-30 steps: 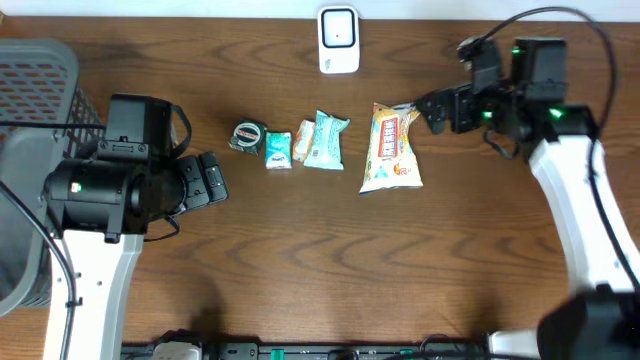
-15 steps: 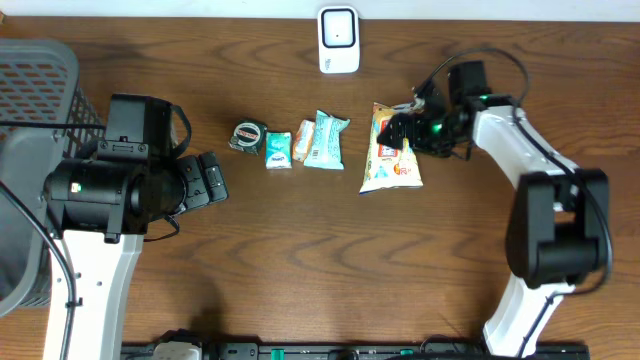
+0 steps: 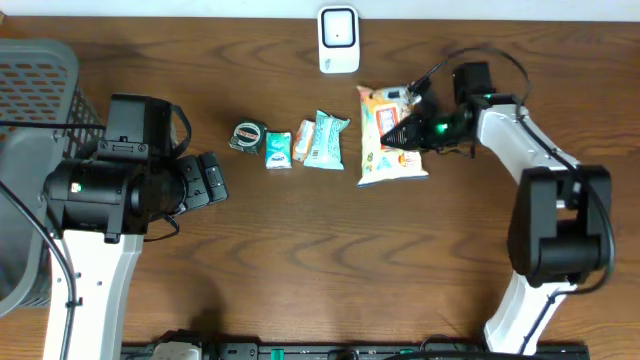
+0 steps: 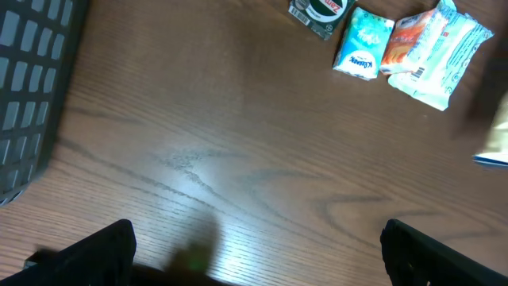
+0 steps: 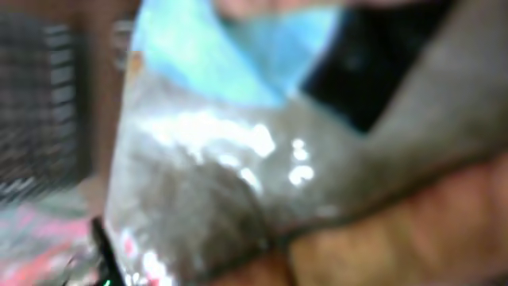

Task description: Scan the item barcode

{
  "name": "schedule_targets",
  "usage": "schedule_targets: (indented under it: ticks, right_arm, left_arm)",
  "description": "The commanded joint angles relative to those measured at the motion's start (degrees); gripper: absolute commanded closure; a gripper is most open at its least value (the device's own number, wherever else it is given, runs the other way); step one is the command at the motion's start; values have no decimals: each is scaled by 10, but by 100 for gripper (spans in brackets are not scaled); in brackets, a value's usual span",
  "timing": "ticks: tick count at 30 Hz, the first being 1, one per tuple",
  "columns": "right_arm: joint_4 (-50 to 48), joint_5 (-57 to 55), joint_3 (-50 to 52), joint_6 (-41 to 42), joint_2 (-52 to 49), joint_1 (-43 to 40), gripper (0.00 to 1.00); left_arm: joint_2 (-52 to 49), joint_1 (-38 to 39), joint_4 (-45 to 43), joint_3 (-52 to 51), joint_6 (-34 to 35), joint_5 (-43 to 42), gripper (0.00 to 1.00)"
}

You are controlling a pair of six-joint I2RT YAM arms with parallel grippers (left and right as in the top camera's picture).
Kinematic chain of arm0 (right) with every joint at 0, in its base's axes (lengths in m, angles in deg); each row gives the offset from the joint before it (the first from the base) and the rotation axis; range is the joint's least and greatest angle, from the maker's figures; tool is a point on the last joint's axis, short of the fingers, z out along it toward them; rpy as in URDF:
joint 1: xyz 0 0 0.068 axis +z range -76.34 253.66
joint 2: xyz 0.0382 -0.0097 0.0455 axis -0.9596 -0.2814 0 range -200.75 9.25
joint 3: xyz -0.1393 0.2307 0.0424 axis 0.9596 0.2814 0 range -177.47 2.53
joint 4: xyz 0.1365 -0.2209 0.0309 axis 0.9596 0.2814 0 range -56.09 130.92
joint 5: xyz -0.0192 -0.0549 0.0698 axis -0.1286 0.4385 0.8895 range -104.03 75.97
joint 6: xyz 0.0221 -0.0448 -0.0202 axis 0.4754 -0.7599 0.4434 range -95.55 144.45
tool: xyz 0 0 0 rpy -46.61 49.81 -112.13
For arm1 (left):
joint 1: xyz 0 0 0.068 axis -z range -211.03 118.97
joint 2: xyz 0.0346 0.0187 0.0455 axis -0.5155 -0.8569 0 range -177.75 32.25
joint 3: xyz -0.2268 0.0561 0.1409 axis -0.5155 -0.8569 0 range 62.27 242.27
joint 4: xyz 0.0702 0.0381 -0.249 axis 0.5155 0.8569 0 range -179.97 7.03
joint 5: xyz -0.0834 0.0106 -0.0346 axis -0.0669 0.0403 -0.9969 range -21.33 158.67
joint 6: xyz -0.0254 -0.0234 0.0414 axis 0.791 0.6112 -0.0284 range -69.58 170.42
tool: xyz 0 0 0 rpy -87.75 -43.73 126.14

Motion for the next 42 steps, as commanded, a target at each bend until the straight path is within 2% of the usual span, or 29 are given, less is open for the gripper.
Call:
schedule_targets:
  ticks: [1, 6, 15, 17, 20, 23, 30, 33, 36, 42]
  right_arm:
    - [-2, 203, -2, -150, 74, -10, 99]
    - [-2, 285, -2, -197, 95, -11, 99]
    - [0, 276, -2, -195, 95, -11, 99]
    - [3, 161, -2, -134, 95, -10, 99]
    - [23, -119, -2, -2, 95, 3, 99]
    - [33, -242, -2, 26, 97, 17, 99]
    - [73, -735, -3, 155, 110, 86, 99]
    - [91, -868, -3, 166, 110, 124, 99]
    - [92, -955, -3, 188, 109, 164, 99]
    - [101, -967, -1, 184, 91, 180, 99]
  left_arm:
    - [0, 0, 2, 2, 1, 2, 2]
    - [0, 0, 2, 2, 1, 2, 2]
    - [0, 0, 2, 2, 1, 2, 2]
    - [0, 0, 2, 2, 1, 2, 2]
    - [0, 0, 2, 2, 1, 2, 3]
    - [0, 0, 2, 2, 1, 2, 2]
    - [0, 0, 2, 2, 1, 2, 2]
    - [0, 0, 2, 2, 1, 2, 2]
    - [0, 0, 2, 2, 1, 2, 2]
    - [0, 0, 2, 2, 1, 2, 2]
